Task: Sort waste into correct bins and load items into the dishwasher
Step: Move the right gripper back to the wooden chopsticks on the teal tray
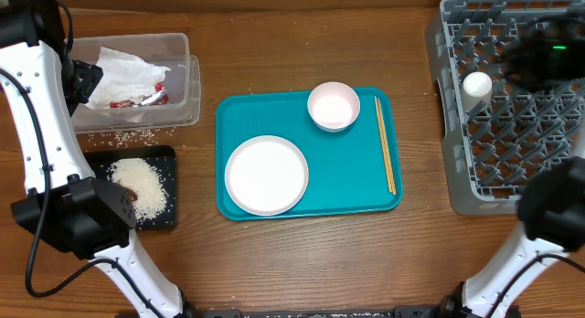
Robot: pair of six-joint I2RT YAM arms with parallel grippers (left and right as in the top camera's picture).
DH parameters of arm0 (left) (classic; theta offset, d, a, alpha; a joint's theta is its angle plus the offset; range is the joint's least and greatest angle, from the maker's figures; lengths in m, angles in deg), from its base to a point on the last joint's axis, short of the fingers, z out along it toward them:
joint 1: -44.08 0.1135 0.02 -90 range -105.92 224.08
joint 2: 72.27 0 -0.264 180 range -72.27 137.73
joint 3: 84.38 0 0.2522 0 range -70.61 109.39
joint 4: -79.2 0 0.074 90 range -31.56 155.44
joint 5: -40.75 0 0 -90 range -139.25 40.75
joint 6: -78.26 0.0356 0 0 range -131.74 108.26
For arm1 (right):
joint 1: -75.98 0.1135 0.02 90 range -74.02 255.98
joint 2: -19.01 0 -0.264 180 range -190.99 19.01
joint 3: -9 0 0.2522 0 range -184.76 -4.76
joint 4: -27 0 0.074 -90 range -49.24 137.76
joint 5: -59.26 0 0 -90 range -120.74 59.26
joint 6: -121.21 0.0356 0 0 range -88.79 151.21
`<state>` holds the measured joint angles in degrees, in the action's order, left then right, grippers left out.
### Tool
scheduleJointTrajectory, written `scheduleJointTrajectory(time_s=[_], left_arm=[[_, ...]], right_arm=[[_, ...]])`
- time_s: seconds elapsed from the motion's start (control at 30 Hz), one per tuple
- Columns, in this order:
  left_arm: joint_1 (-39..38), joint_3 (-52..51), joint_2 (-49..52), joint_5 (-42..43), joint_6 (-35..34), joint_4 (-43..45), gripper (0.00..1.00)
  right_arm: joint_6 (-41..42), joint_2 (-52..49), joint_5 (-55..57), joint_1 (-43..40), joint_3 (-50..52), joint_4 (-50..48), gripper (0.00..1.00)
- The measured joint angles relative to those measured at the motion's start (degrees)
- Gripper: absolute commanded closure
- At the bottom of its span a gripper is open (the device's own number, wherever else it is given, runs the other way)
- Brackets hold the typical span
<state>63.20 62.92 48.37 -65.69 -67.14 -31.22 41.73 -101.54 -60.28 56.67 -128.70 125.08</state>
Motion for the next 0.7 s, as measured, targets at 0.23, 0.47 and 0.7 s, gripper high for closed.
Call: scheduleJointTrajectory(time_s=[0.23,0.47,0.7], left_arm=[[0.0,0.0,0.0,0.0,0.0,0.0,0.00],[0.0,0.0,0.0,0.0,0.0,0.0,0.00],[0.0,0.0,0.0,0.0,0.0,0.0,0.00]], right_arm=[[-4.3,0.0,5.9,15.1,0.0,10.0,0.00],[-2.6,0.0,18.4,29.5,0.2,12.3,0.00],[0.2,0.0,23.1,38.1,6.2,6.5,0.00]])
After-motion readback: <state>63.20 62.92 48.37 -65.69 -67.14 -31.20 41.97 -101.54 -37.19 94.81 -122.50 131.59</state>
